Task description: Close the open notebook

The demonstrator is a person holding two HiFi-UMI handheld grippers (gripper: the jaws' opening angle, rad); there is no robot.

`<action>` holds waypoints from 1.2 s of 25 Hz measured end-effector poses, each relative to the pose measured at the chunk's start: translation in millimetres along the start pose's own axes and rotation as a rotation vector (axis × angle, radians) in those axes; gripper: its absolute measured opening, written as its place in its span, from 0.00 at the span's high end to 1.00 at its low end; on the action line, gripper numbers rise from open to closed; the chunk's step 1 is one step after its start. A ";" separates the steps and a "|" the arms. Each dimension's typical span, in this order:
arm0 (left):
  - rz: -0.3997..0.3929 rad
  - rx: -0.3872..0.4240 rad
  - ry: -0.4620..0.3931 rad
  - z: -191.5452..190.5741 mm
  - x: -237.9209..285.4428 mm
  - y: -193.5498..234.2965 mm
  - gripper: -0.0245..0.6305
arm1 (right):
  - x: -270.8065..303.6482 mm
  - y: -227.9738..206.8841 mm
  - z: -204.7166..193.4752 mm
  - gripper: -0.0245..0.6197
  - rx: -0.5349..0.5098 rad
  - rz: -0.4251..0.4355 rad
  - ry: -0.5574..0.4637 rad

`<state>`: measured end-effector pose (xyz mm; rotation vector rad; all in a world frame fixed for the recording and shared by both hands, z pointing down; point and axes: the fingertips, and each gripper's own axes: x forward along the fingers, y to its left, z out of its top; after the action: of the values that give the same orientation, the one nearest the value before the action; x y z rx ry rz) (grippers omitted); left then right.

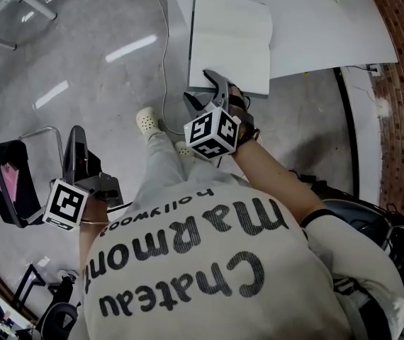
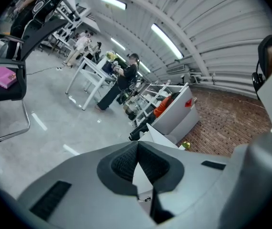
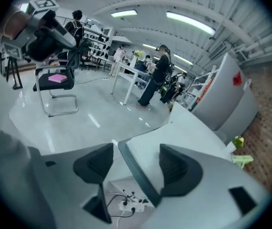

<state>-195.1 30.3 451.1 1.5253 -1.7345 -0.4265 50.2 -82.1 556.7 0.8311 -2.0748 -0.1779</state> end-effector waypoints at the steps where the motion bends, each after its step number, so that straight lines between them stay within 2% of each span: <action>1: 0.000 0.005 -0.001 1.0 0.4 -0.3 0.96 | 1.0 -0.2 -1.1 0.48 -0.028 -0.015 -0.001; 5: -0.001 0.002 -0.012 6.2 -1.1 0.9 0.96 | 2.4 -1.9 -2.1 0.56 -0.092 -0.056 -0.031; 9: -0.003 -0.002 -0.022 9.2 -4.4 -0.7 0.96 | -0.2 -2.2 -2.5 0.59 -0.085 -0.038 -0.043; 13: -0.016 -0.004 -0.029 13.6 -7.4 -3.6 0.96 | -4.0 -2.6 0.7 0.65 -0.036 -0.002 -0.052; 20: -0.044 -0.006 -0.045 22.4 -6.8 -12.1 0.96 | -8.0 -3.6 6.0 0.70 0.062 0.075 -0.049; 26: -0.069 -0.002 -0.063 38.3 -0.8 -18.7 0.96 | -10.0 -4.7 15.6 0.81 0.140 0.149 -0.032; 30: -0.086 0.053 -0.058 46.0 4.2 -27.1 0.96 | -12.6 -7.7 19.4 0.85 0.243 0.220 -0.019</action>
<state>-209.9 9.4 404.1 1.6440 -1.7418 -0.4761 44.0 -83.5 533.1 0.7374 -2.2169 0.1897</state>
